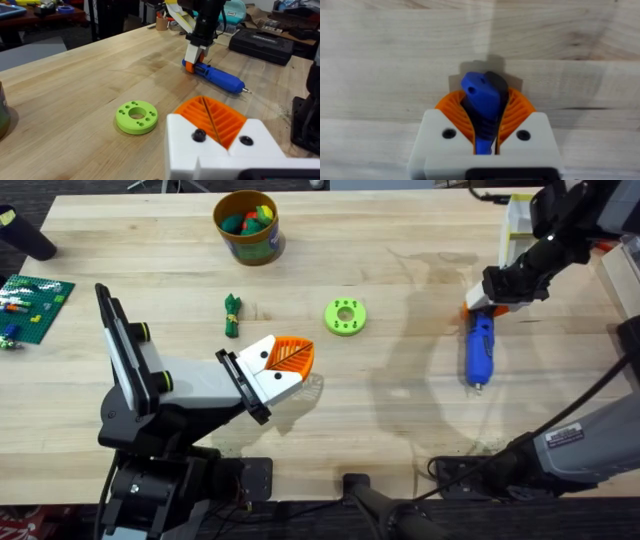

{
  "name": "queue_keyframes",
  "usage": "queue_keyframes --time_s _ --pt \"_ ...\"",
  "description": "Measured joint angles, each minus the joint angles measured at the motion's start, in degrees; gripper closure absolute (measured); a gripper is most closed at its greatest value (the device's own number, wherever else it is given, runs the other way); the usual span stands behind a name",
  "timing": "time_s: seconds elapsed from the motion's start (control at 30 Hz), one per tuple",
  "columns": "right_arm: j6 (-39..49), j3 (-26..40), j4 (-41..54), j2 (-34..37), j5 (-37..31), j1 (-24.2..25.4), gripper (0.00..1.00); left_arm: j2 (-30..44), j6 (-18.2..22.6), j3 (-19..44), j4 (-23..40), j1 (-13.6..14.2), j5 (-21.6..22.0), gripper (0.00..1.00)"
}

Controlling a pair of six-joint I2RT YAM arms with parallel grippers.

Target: Pick up the gripper from the table and insert it into the empty holder that is missing its gripper. Then pick up a screw, insert it into the mounting hole, and use the screwdriver to tighten it. Finally, clean up the table by picking up the vegetable and placing it into the bucket.

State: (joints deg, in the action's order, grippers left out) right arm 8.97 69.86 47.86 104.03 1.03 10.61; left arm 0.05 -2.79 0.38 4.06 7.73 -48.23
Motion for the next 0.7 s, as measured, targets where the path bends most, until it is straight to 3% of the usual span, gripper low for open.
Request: queue_keyframes --time_s 0.7 --pt "0.0 0.0 1.8 0.1 8.4 -0.5 0.813 0.0 -0.1 0.0 0.0 0.0 0.0 0.987"
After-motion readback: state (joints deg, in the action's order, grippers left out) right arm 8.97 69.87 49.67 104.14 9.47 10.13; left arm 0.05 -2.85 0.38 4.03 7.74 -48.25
